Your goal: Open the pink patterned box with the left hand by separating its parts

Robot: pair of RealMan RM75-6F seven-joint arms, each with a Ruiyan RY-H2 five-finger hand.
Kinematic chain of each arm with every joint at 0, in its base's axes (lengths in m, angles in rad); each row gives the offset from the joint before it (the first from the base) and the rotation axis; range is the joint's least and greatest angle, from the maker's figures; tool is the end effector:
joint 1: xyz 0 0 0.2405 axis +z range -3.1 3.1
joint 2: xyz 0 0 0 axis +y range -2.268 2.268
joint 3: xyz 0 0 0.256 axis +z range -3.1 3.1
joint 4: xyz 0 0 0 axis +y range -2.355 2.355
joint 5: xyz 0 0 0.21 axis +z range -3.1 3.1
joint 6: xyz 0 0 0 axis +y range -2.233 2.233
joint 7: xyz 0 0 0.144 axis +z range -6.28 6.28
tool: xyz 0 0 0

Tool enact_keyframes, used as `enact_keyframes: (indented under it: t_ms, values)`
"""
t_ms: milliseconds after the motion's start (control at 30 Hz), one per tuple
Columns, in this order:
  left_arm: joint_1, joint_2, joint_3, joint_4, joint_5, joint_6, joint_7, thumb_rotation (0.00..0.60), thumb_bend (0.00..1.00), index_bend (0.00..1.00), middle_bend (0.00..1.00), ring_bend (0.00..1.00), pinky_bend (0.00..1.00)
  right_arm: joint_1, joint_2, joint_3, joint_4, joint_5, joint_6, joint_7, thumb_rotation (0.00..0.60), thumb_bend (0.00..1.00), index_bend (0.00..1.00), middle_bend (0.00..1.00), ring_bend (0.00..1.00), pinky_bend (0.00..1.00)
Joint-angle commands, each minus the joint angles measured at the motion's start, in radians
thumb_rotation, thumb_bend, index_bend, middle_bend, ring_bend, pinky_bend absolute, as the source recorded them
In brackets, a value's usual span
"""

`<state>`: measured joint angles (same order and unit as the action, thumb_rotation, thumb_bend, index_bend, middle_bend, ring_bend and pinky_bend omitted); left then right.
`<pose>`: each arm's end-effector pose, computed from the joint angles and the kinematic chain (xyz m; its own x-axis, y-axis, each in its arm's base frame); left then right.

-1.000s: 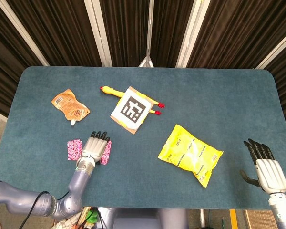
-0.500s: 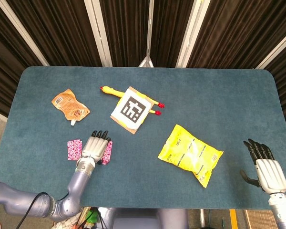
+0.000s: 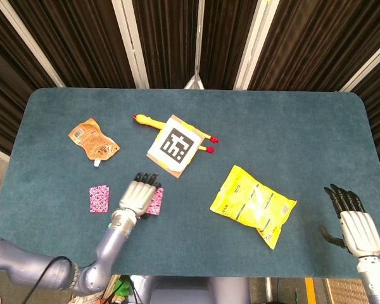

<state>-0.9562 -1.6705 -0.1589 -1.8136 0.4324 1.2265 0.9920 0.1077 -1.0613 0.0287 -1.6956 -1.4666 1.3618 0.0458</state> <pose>-0.0823 0.2908 -0.0574 0.5978 0.4378 0.6716 0.8015 -0.3100 -0.5114 -0.3074 -0.1810 0.1521 0.3241 -0.1397 0.9357 -0.9446 0.0070 0.3282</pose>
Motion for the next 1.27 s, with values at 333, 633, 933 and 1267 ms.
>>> enact_keyframes:
  t_ms: [333,633,933,1267]
  values:
    - [-0.085,-0.137,-0.042,0.085,-0.089,0.024,0.080,0.600,0.24,0.00,0.00,0.00,0.00,-0.001,0.002,0.002,0.001,0.001,0.001,0.011,0.600,0.36,0.00,0.00,0.00,0.02]
    - [-0.041,-0.060,-0.030,0.003,-0.033,0.062,0.020,0.600,0.24,0.00,0.00,0.00,0.00,-0.002,0.002,0.002,0.004,0.001,0.003,0.009,0.600,0.36,0.00,0.00,0.00,0.02]
    - [0.193,0.204,0.219,-0.192,0.389,0.220,-0.215,0.600,0.23,0.00,0.00,0.00,0.00,-0.004,-0.003,0.001,0.012,-0.003,0.010,-0.009,0.600,0.36,0.00,0.00,0.00,0.02]
    - [0.562,0.422,0.545,0.063,0.961,0.579,-0.601,0.600,0.21,0.00,0.00,0.00,0.00,-0.009,-0.016,0.004,0.014,-0.003,0.029,-0.060,0.600,0.36,0.00,0.00,0.00,0.02]
